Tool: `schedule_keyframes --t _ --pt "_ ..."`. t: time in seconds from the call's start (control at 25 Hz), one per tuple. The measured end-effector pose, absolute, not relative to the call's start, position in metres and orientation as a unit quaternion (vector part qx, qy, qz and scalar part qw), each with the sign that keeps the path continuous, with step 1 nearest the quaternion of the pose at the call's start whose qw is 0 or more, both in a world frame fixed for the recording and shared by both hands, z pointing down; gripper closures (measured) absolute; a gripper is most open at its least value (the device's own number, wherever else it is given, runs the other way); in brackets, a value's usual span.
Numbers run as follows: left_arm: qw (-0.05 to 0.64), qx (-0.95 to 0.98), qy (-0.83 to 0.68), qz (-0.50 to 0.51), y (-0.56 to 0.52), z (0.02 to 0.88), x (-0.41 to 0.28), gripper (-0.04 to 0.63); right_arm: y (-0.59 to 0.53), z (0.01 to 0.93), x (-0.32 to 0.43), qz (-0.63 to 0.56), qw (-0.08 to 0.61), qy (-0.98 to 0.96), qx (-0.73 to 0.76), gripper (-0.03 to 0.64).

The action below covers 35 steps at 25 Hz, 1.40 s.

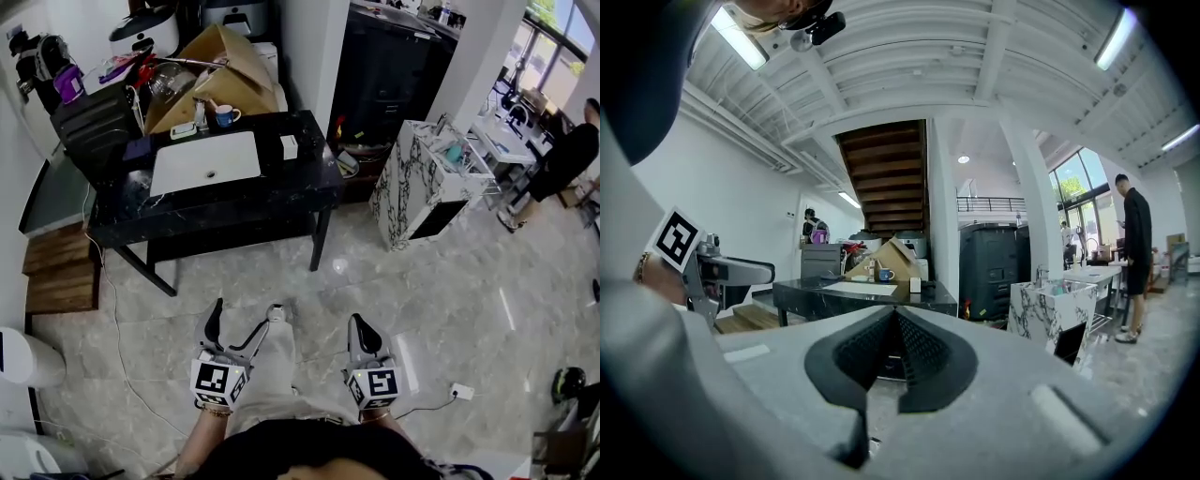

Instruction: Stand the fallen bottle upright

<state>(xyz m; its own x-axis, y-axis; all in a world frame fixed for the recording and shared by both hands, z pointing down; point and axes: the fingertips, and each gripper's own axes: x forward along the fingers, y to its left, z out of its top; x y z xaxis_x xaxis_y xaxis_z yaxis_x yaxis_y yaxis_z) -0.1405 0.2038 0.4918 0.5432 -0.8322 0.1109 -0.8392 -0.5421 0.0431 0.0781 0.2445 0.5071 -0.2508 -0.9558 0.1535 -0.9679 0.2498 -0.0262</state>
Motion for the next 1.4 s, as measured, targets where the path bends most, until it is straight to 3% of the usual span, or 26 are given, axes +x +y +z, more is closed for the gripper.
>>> schedule_keyframes --t 1.4 --pt "0.017 0.913 -0.405 0.038 -0.195 0.468 -0.100 0.181 -0.145 0.489 0.112 0.057 0.042 -0.758 0.648 0.612"
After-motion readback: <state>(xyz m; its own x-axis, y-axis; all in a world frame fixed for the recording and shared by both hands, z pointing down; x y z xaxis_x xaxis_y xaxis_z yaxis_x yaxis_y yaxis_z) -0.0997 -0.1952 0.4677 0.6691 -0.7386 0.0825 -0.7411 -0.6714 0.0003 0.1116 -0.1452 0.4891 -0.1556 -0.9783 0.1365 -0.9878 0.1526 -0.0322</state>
